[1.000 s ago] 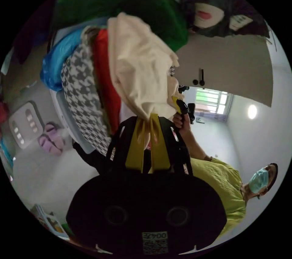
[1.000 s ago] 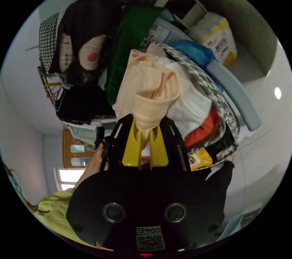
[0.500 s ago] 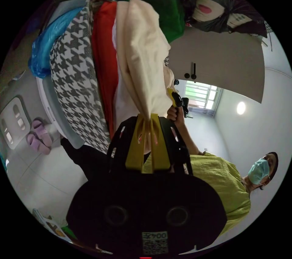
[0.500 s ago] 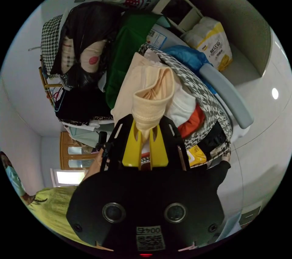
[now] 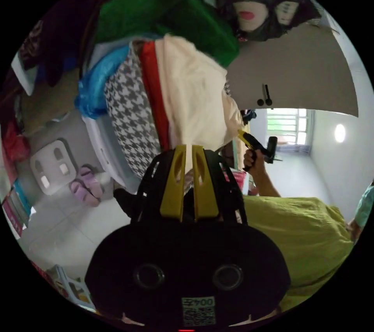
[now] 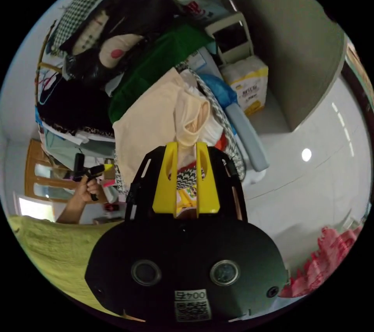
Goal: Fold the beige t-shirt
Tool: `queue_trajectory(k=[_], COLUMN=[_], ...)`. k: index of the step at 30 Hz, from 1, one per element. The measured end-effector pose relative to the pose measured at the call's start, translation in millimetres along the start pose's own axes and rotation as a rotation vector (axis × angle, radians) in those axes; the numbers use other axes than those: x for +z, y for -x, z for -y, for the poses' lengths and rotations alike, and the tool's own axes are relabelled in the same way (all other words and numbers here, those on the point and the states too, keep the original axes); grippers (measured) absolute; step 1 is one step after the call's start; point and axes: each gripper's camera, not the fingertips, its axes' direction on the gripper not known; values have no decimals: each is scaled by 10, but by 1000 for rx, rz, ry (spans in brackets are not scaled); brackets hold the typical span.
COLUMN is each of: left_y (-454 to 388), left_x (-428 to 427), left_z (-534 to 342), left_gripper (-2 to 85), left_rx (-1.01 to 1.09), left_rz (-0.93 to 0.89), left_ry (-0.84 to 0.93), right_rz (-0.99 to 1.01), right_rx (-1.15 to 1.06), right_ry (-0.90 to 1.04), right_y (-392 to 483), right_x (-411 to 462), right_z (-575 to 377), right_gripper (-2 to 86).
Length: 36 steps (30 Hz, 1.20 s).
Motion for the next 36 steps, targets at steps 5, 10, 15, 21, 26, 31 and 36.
queue_trajectory(k=[5, 10, 15, 21, 26, 31, 36], left_y=[-700, -771, -388, -781, -521, -157, -4], left_x=[-229, 149, 406, -272, -797, -697, -552], left_z=[170, 611, 493, -41, -387, -349, -266], left_gripper=[32, 46, 18, 34, 96, 137, 95], left_rx=[221, 185, 4, 137, 20, -92, -110], left_rz=[179, 198, 146, 245, 437, 459, 432], left_ry=[-201, -161, -126, -250, -294, -161, -79], right_rz=[-52, -104, -110, 101, 111, 84, 34], right_rx=[-137, -136, -125, -201, -247, -273, -284], right_ry=[4, 106, 224, 56, 149, 179, 184], right_y=[517, 621, 654, 1132, 1489, 1670, 1751], right_x=[514, 1243, 1682, 1537, 2050, 2267, 2345], right_z=[204, 346, 367, 257, 100, -70, -190], right_gripper=[79, 68, 59, 58, 61, 57, 45])
